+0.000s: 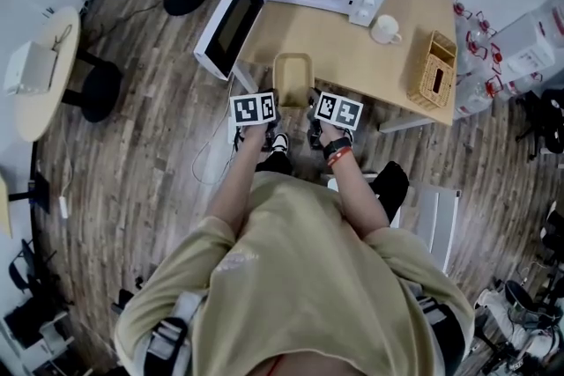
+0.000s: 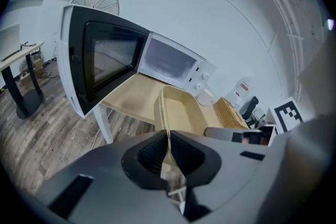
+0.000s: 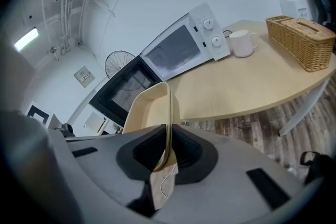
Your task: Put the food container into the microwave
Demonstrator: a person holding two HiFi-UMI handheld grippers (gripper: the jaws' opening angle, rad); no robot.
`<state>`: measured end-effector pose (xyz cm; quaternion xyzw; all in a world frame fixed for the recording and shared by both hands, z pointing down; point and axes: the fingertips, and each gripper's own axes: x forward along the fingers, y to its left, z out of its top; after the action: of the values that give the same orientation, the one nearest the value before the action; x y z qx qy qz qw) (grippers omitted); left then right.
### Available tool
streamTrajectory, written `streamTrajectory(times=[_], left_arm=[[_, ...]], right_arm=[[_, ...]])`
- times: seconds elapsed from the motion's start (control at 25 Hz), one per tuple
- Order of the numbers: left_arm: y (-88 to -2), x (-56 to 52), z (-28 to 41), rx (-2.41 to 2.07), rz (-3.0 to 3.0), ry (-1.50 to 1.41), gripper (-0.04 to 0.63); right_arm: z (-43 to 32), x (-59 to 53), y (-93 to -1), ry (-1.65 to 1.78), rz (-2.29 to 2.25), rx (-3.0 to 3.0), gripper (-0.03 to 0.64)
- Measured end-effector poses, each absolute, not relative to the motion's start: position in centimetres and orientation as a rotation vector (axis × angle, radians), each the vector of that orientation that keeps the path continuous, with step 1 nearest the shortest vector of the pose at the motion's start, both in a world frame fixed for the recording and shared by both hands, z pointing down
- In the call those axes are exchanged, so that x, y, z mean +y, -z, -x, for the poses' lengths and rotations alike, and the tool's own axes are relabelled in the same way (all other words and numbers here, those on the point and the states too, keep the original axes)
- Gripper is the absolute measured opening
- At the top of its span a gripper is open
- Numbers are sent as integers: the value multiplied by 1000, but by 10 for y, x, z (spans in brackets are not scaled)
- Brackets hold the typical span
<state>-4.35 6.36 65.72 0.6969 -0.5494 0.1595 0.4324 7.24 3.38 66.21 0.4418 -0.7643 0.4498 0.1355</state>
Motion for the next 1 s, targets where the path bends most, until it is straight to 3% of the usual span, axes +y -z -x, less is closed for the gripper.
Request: streamTrajectory(times=[1.0], left_arm=[[-659,-111,92,-1247,-1806,-422,38]], right_arm=[[-27,-124,-660,-1300,-1499,-2097,51]])
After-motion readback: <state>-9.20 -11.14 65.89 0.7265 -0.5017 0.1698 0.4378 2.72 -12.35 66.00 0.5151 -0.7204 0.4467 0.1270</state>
